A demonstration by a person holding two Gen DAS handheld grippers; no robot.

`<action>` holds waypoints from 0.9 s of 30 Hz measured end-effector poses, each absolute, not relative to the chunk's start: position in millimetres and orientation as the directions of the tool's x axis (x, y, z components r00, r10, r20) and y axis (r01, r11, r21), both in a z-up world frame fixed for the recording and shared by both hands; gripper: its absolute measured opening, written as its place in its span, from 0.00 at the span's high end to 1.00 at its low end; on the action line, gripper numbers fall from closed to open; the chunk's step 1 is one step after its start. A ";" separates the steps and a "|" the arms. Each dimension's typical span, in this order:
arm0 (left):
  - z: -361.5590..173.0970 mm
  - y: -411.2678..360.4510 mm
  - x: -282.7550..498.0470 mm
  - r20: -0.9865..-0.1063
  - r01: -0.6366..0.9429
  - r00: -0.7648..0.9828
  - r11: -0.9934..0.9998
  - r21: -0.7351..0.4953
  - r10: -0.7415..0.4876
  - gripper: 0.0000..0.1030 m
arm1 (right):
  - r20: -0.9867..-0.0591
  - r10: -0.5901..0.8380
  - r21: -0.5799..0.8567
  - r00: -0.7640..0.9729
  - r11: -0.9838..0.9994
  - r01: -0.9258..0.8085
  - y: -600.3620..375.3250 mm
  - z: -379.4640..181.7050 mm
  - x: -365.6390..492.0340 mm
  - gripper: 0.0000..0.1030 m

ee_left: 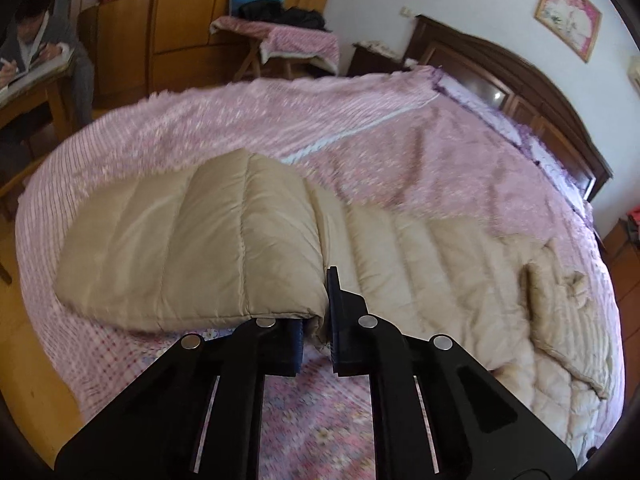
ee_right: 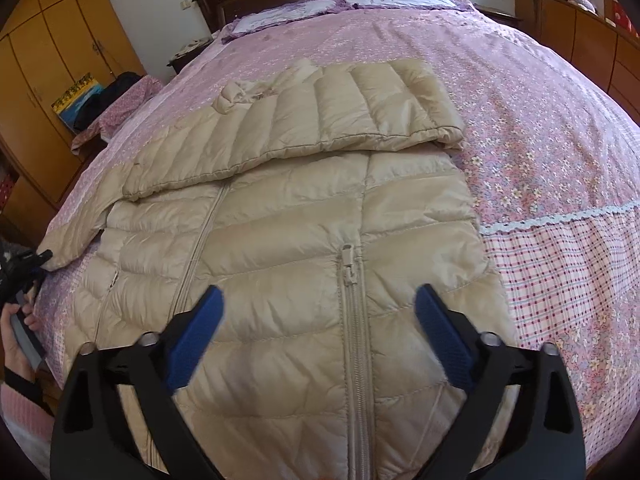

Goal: Fold large clothes
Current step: 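Fold the held side panel over toward the zipper and open the left gripper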

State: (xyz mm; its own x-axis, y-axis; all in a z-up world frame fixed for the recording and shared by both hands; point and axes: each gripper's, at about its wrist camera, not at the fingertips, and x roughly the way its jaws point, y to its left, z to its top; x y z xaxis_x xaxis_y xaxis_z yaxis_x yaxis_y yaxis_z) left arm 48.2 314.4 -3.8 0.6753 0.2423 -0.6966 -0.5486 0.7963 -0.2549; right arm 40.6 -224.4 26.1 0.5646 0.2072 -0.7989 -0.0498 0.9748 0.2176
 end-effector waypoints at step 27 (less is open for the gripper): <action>132.0 158.7 68.9 -0.461 -0.099 0.887 0.968 -0.232 -0.020 0.93 | -0.761 0.183 0.260 0.623 0.965 0.034 -259.7 45.6 25.6 0.07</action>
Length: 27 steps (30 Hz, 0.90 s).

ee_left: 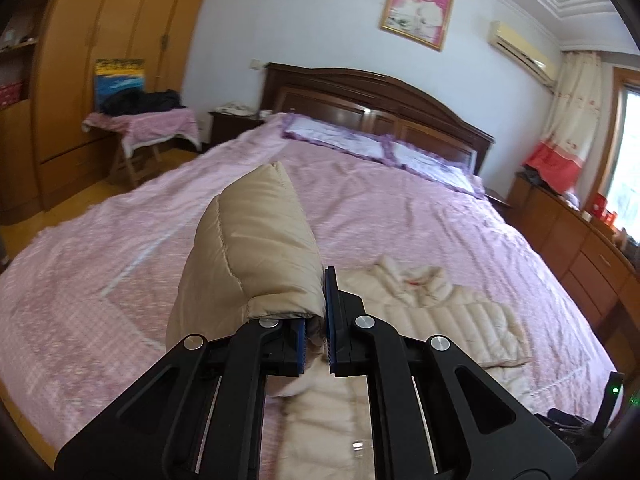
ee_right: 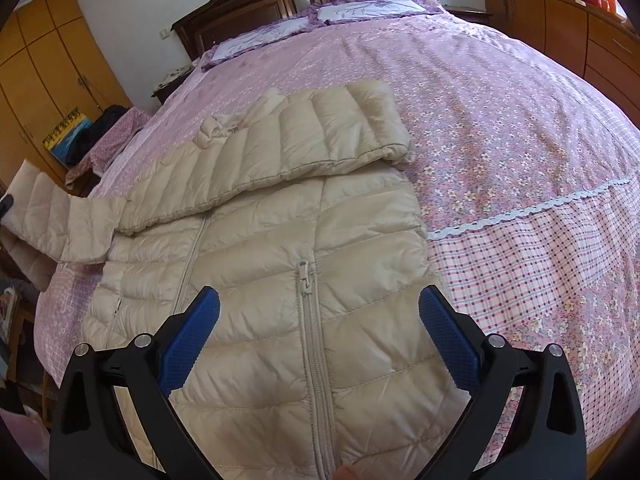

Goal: Fold large clothes
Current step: 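Fold the held side panel over toward the zipper and open the left gripper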

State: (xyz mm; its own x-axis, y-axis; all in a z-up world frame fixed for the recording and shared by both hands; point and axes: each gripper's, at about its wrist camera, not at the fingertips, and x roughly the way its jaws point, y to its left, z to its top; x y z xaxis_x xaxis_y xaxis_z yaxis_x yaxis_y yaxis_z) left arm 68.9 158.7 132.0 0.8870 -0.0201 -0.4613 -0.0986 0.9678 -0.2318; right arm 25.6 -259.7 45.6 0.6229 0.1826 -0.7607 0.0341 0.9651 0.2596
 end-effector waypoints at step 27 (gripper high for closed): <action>11.0 -8.2 150.4 -0.675 0.143 0.661 0.938 -0.315 -0.327 0.93 | -0.766 0.137 0.269 0.628 0.956 0.119 -295.7 38.5 16.5 0.07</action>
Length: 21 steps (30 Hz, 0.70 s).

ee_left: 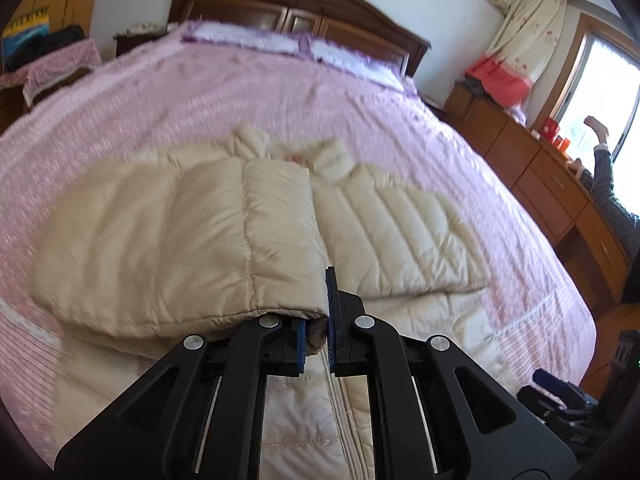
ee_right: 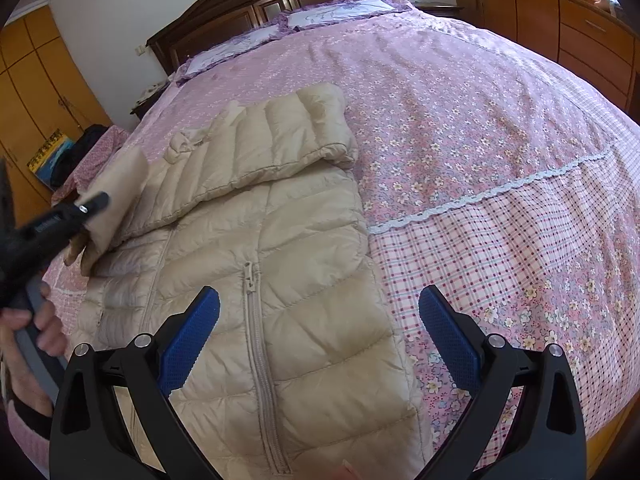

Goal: Fold large clothes
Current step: 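Fold the held side panel over toward the zipper and open the left gripper, then withdraw the left gripper from the folded jacket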

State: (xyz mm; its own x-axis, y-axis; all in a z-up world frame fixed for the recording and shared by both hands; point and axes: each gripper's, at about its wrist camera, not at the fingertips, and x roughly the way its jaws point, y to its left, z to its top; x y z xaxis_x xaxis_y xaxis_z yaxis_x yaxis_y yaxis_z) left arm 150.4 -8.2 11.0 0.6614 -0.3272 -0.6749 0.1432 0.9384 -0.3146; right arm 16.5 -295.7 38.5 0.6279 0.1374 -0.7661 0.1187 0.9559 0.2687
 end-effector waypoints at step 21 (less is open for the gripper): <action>-24.6 -22.8 154.1 -0.745 0.161 0.543 0.918 -0.362 -0.389 0.45 | -0.772 0.139 0.270 0.620 0.955 0.123 -297.5 34.5 18.4 0.07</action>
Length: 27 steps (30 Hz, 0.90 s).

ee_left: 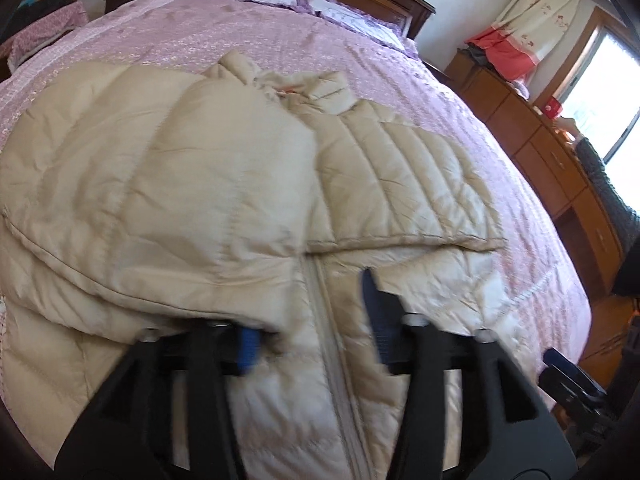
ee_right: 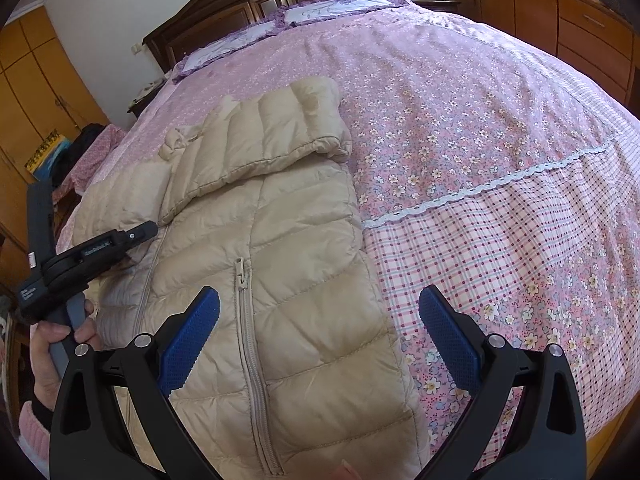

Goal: Fold large clothes
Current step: 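Withdraw the left gripper from the folded jacket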

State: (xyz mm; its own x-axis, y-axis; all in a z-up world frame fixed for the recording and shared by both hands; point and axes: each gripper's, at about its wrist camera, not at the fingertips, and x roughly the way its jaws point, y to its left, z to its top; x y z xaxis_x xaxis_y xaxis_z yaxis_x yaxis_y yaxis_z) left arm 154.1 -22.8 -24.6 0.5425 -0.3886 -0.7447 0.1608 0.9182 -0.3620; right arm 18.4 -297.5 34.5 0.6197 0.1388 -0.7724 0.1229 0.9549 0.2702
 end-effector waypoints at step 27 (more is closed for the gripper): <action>5.6 97.2 88.4 -0.806 -0.069 0.579 0.978 -0.198 -0.122 0.22 | -0.757 0.269 0.259 0.596 0.960 -0.103 -208.1 55.0 49.1 0.07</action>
